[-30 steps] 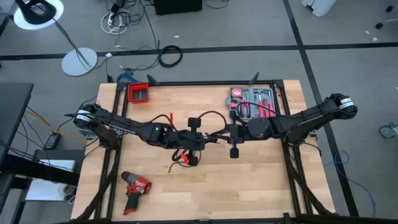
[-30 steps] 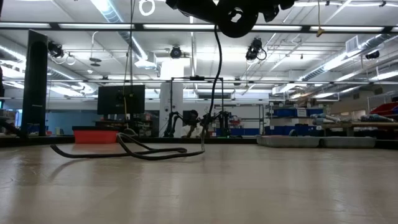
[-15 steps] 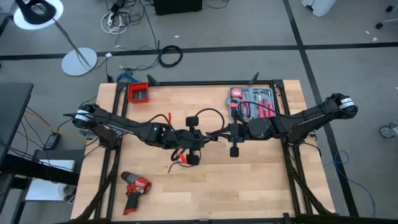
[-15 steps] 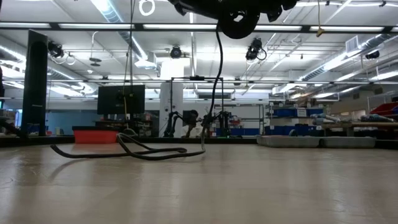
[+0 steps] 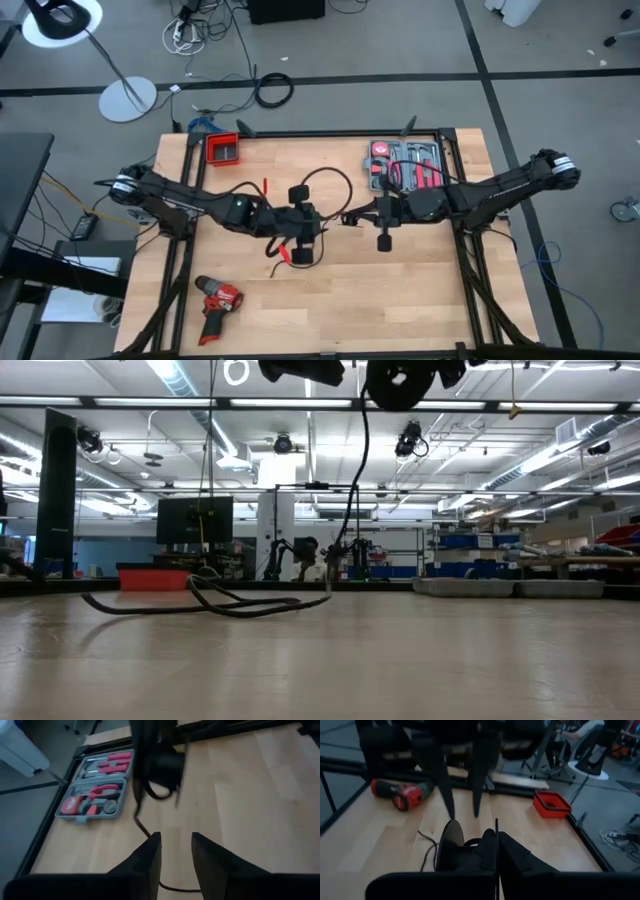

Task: Coil cords
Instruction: Coil the black wire onto the black spool

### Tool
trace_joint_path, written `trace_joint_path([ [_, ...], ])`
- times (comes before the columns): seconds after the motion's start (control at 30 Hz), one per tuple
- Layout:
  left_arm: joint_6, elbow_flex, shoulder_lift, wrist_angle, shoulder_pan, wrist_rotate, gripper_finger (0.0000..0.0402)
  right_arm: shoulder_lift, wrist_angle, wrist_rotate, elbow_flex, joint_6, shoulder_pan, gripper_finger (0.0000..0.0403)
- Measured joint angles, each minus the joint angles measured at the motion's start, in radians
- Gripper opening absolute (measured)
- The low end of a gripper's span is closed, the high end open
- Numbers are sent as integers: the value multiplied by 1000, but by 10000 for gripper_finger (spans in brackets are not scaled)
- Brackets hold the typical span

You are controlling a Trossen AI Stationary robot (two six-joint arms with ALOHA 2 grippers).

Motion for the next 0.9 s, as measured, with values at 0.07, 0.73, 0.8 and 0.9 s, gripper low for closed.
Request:
trace_joint_path([
  [0.07,-3,0,-1,-19,-17,-1,104,-26,1,0,0,-7,7,0],
  [0.73,-52,-461,1,648,-60,-99,90,-156,11,5,-64,57,85,0],
  [0.8,-49,-460,0,674,-44,-107,90,-152,54,3,-100,77,85,0],
  [0.9,-50,-452,0,681,-21,-110,94,-133,153,2,-162,73,85,0],
])
